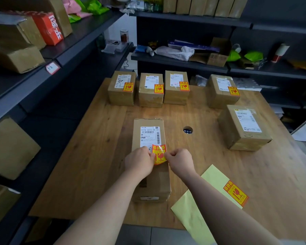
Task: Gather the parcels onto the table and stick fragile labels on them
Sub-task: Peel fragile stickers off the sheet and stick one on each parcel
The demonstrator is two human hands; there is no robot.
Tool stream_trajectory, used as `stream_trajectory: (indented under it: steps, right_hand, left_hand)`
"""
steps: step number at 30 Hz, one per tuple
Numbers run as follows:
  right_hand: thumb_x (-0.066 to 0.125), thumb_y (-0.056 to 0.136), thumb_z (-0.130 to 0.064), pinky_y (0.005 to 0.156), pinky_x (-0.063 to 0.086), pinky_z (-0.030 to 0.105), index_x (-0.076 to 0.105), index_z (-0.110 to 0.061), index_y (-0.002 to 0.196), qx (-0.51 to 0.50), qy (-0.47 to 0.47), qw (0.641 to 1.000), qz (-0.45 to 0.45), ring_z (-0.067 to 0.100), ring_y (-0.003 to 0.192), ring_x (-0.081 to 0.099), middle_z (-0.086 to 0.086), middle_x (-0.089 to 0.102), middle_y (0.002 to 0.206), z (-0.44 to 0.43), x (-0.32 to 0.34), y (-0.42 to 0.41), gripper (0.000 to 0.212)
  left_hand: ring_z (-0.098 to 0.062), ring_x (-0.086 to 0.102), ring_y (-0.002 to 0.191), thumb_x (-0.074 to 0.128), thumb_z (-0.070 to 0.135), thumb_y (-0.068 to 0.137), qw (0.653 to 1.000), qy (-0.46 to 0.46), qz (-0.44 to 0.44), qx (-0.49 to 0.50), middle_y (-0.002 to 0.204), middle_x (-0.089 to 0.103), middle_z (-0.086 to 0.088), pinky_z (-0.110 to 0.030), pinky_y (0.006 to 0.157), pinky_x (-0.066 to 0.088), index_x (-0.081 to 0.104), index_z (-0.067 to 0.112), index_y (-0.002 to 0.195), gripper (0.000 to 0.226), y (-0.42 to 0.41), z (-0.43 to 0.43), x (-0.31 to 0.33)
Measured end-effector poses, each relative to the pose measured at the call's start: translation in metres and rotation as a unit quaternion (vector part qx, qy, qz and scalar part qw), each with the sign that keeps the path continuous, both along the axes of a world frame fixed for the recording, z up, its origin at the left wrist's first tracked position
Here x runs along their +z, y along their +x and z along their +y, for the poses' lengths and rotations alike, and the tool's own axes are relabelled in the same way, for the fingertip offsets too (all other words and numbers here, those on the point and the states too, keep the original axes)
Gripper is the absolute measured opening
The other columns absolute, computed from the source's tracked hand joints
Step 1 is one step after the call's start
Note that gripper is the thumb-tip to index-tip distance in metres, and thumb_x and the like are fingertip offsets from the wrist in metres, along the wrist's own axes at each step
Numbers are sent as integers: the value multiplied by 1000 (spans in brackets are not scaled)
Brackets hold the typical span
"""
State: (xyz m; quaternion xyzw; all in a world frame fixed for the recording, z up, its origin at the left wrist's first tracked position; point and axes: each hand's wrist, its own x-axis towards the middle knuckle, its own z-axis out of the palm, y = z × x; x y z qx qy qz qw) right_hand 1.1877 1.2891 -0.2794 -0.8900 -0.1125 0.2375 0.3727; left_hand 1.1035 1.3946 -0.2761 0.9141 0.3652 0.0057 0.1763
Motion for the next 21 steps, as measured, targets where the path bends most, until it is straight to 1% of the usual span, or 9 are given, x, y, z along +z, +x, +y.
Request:
stream_trajectory:
  steps: [3,5,10,16,19,21]
  right_hand:
    - [63,88,-27,46,43,22,67,-8,69,-7,-1,1000,2,13,56,59,9,66,68,0,-1,1,26]
    - [64,87,-26,49,46,24,69,-4,73,-11,7,1000,3,14,56,59,13,69,73,0,-3,1,26]
    - [65,87,-25,51,49,25,69,-5,72,-15,16,1000,7,16,58,61,12,69,73,0,-5,1,26]
    - [65,87,-27,53,50,27,67,-7,70,-15,17,1000,6,16,58,61,12,70,74,-1,-5,0,26]
    - [65,86,-26,56,53,30,68,-3,73,-14,11,1000,4,16,58,59,13,69,74,-1,-4,1,27]
    - [67,86,-27,59,56,34,69,-2,74,-14,6,1000,6,19,59,62,13,70,73,1,-4,2,27]
  left_hand:
    - [-15,53,74,42,42,96,1000,-3,4,-5,94,63,3,-26,53,34,57,20,94,27,0,1,0]
    - [-14,52,72,42,42,96,1000,-11,3,-8,93,63,3,-25,49,31,57,19,95,27,0,1,0]
    - [-12,52,68,43,42,96,999,-30,4,-14,90,59,5,-23,46,29,56,20,96,26,0,2,0]
    - [-12,56,69,45,43,95,999,-36,2,-15,89,61,4,-24,47,33,57,19,95,27,1,4,-4]
    - [-11,53,64,46,43,95,999,-37,2,-13,90,62,4,-22,45,31,57,19,96,27,2,4,-6]
    - [-11,55,64,47,44,95,999,-35,6,-14,89,62,4,-23,46,33,59,19,94,28,3,6,-9]
